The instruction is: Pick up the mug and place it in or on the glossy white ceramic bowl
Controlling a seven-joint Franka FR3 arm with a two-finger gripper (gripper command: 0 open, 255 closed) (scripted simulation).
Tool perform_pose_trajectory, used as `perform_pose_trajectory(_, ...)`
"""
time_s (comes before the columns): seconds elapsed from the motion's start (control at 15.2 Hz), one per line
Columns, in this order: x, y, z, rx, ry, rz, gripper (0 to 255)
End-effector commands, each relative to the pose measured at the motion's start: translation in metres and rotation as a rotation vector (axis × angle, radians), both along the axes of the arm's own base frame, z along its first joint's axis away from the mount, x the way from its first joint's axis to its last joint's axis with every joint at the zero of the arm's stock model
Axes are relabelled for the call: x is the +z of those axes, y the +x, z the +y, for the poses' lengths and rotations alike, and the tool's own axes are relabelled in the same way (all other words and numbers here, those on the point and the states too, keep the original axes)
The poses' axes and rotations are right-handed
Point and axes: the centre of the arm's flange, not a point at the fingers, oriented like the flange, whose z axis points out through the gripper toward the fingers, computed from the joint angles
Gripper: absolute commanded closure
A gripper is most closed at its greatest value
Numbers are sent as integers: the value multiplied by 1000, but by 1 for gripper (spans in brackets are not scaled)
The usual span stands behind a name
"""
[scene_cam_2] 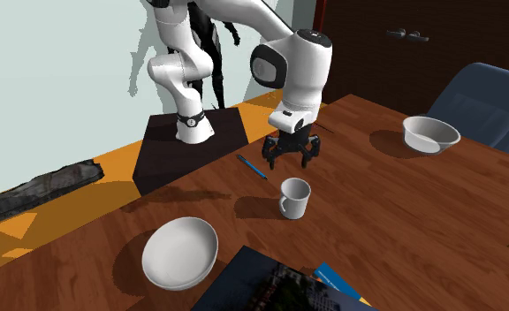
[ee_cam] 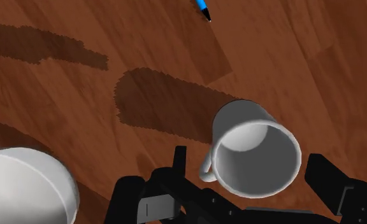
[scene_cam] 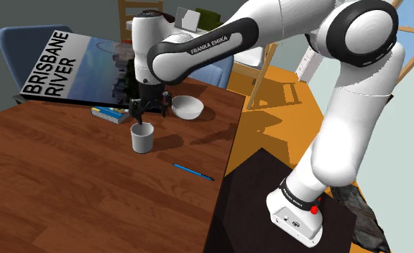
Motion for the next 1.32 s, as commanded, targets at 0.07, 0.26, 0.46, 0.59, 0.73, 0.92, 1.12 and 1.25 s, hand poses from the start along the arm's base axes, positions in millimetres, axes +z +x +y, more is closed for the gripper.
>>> perform_pose_trajectory(0.07, -23, 19, 27, 2, -1, 9, 0)
perform_pose_trajectory(0.26, -47, 36, 55, 5, -2, 18, 0)
perform_pose_trajectory(0.46, -63, 39, 60, 6, -2, 20, 0)
perform_pose_trajectory(0.59, -73, 39, 59, 6, -2, 20, 0)
perform_pose_trajectory(0.73, -84, 39, 59, 6, -2, 20, 0)
perform_pose_trajectory(0.92, -92, 39, 58, 6, -2, 20, 0)
perform_pose_trajectory(1.12, -92, 39, 58, 6, -2, 20, 0)
perform_pose_trajectory(1.25, -92, 39, 58, 6, -2, 20, 0)
